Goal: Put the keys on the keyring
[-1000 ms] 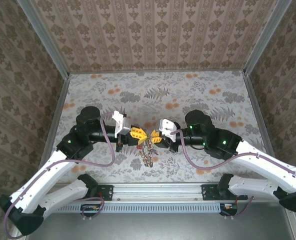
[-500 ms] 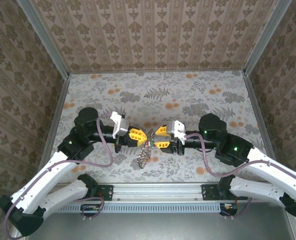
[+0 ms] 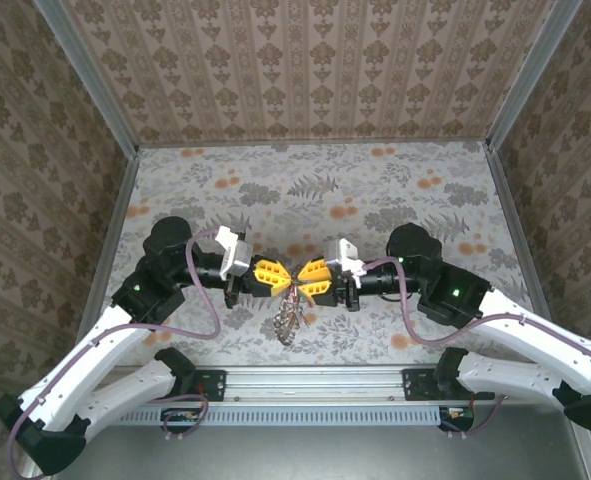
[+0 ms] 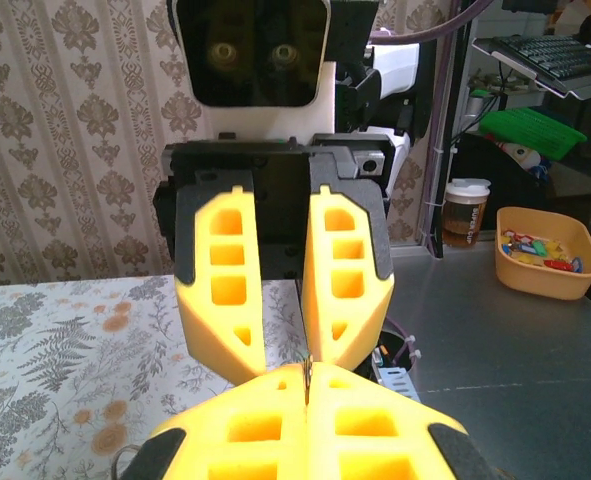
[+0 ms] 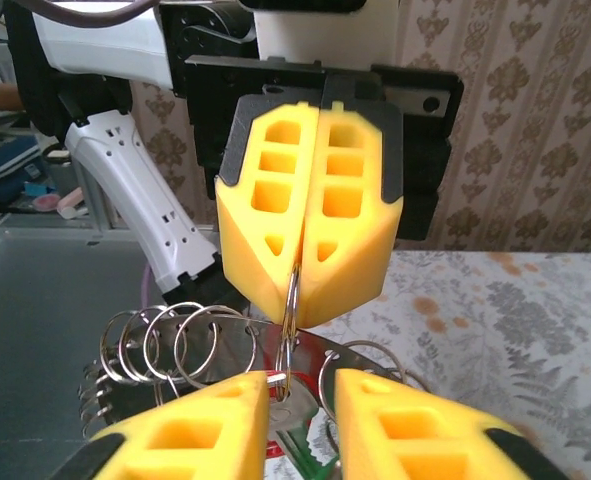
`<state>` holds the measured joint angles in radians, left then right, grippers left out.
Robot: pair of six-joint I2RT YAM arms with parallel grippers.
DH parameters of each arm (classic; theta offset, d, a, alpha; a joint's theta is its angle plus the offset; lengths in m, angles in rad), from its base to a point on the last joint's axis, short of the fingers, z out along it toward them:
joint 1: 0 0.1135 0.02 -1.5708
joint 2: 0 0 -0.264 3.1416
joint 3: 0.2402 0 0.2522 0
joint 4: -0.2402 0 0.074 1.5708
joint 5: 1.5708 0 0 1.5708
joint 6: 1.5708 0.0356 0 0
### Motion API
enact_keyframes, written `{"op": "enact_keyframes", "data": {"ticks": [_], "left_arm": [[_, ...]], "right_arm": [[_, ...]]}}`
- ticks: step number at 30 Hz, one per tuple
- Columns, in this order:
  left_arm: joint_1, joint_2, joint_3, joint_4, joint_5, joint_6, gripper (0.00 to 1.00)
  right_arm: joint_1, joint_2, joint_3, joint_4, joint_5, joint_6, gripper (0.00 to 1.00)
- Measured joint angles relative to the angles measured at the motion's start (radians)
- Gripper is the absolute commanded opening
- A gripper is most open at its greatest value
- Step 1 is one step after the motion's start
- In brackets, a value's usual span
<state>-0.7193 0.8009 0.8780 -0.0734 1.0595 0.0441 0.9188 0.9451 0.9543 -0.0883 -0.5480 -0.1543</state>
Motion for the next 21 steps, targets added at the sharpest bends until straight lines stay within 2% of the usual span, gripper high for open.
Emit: {"op": "enact_keyframes", "data": {"ticks": [4,6,20,21], "left_arm": [[0.0,0.0,0.0,0.0,0.0,0.0,0.0],[0.0,0.0,-0.001,0.0,0.0,0.0,0.0],[0.0,-0.003,-0.014,0.039,0.008,-0.007,0.0],[0.0,-0.003,-0.014,0.042,0.008,-0.008,0.0]], "right_arm": [[0.0,0.02,0.0,0.003,-0.019,0.006,0.04],[0.0,0.024,0.0,0.003,-0.025,0.005,0.0],[-0.005,0.097,0.047,-0.027,-0.071,0.005,0.0],[-0.005,0.097,0.048,-0.027,-0.071,0.005,0.04]]}}
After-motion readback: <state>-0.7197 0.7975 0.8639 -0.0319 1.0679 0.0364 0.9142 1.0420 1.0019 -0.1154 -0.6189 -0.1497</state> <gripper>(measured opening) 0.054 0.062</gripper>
